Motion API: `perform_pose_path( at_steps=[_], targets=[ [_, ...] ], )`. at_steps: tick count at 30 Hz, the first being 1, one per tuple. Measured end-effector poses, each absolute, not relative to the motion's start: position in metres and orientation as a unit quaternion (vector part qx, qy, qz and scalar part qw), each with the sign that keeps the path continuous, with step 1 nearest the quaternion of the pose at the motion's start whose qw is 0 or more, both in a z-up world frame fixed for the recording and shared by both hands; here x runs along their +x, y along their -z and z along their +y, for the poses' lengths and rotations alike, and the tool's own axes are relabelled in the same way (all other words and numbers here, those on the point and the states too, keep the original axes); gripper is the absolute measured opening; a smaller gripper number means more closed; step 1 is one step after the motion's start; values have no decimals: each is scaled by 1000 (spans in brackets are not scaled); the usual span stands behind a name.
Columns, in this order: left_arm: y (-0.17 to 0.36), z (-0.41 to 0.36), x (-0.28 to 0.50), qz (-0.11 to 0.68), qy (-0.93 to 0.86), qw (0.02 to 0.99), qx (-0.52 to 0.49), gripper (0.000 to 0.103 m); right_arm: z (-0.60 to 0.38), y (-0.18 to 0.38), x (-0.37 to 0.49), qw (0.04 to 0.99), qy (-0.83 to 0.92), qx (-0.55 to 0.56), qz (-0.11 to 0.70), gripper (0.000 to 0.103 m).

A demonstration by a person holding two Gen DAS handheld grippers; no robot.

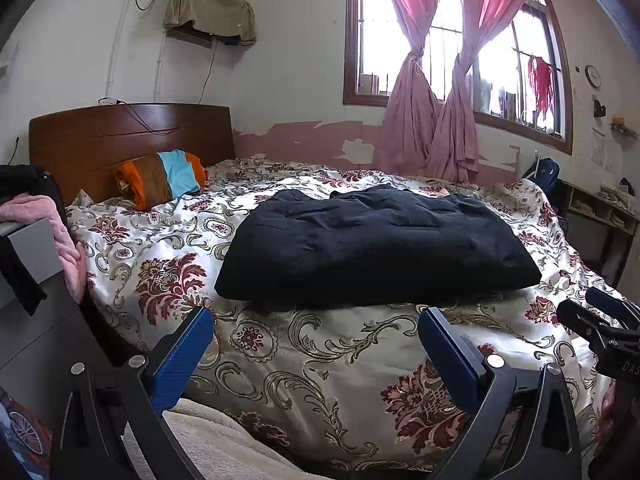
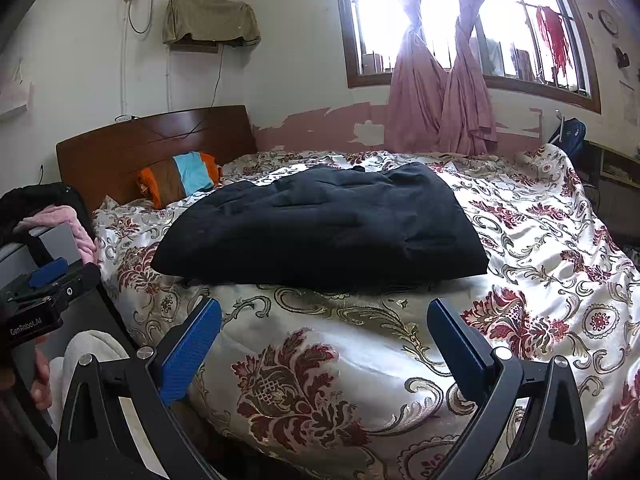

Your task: Fold large clothes

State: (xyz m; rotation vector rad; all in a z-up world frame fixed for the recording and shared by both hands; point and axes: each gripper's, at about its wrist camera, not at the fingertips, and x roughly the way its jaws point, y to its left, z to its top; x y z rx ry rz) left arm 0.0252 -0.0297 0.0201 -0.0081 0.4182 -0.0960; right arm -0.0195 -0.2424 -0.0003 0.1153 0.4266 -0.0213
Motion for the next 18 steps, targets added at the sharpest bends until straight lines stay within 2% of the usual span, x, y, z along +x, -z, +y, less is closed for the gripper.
perform_pose_path(
  at_steps=[18],
  targets=[
    [-21,-30,27,223,71,972,-29,103,-242,0,-19,976,11,58,212,101]
  ],
)
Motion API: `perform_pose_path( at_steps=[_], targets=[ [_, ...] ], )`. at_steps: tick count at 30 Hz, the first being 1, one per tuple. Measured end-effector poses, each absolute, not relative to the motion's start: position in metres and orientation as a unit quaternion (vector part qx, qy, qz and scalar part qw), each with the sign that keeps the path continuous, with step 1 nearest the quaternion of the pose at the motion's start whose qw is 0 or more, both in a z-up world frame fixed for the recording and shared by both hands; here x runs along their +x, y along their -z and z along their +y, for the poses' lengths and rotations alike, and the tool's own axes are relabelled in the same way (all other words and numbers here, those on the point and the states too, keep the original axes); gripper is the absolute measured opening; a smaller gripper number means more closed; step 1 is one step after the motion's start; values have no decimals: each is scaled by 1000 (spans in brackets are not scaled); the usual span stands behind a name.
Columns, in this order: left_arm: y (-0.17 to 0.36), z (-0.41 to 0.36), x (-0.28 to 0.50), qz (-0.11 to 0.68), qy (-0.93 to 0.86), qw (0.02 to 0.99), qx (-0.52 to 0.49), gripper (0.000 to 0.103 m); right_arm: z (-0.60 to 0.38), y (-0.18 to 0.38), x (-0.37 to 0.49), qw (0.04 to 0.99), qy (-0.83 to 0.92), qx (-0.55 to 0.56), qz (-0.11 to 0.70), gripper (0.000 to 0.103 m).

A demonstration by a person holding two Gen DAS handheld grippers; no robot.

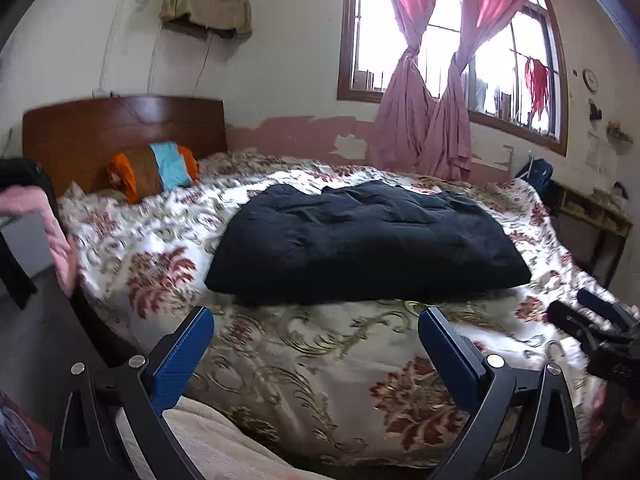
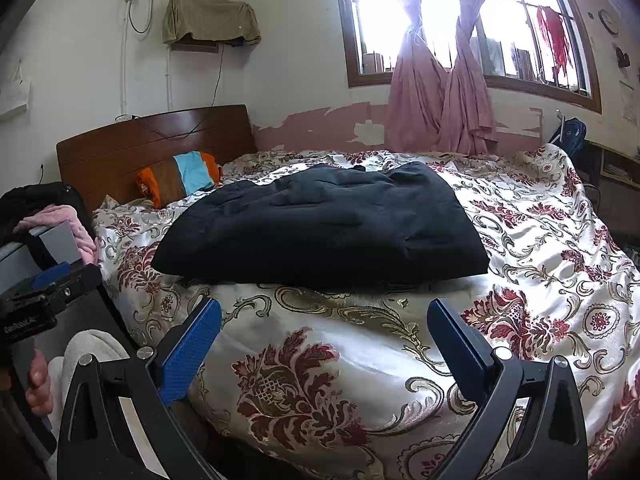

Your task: Fold large clothes

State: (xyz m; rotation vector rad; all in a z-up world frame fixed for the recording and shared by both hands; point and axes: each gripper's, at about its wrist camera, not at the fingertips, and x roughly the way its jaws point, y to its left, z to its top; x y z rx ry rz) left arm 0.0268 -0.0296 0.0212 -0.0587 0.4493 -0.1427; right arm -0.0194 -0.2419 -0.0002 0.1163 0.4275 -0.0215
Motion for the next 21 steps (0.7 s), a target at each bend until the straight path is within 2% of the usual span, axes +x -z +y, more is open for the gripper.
perform_pose_path(
  at_steps=[3,21],
  targets=[
    [-20,-27,26,223,86,970,-51,103,-243,1,-22,975,12,59,212,101],
    [-16,-35,25,224,71,972,-24,103,-240,1,-23,975,11,59,214,101]
  ],
)
